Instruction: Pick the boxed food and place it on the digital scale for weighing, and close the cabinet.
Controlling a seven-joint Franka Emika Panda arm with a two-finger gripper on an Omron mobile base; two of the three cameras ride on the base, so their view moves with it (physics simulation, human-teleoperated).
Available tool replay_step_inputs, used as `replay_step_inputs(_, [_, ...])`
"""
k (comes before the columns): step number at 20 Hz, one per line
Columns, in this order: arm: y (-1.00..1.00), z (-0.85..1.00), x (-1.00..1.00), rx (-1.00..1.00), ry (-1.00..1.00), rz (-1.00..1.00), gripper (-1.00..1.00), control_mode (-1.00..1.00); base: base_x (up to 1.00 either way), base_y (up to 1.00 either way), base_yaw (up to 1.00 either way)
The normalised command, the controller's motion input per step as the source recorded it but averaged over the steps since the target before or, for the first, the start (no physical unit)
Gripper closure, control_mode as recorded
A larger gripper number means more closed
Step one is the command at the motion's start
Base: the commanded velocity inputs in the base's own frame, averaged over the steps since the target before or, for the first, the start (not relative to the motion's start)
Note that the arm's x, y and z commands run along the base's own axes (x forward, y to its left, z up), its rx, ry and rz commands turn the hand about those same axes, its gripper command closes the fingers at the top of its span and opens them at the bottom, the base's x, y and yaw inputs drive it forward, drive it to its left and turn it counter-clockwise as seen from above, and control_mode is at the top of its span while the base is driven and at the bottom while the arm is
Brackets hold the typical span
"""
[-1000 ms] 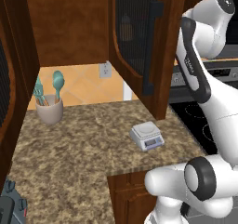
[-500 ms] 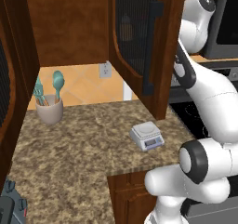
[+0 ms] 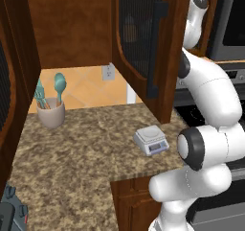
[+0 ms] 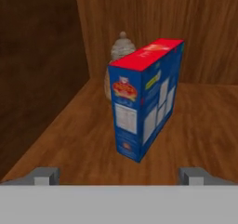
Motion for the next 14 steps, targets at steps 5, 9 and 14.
replay_step_inputs(5, [0.05,0.00,0.42,0.00,0.05,0.00,-1.00,-1.00,0.00,0.00,0.00])
replay_step_inputs(9, [0.06,0.00,0.30,0.00,0.01,-0.03,-1.00,-1.00,0.00,0.00,0.00])
replay_step_inputs(14, [0.01,0.00,0.23,0.00,0.00,-0.05,-1.00,-1.00,0.00,0.00,0.00])
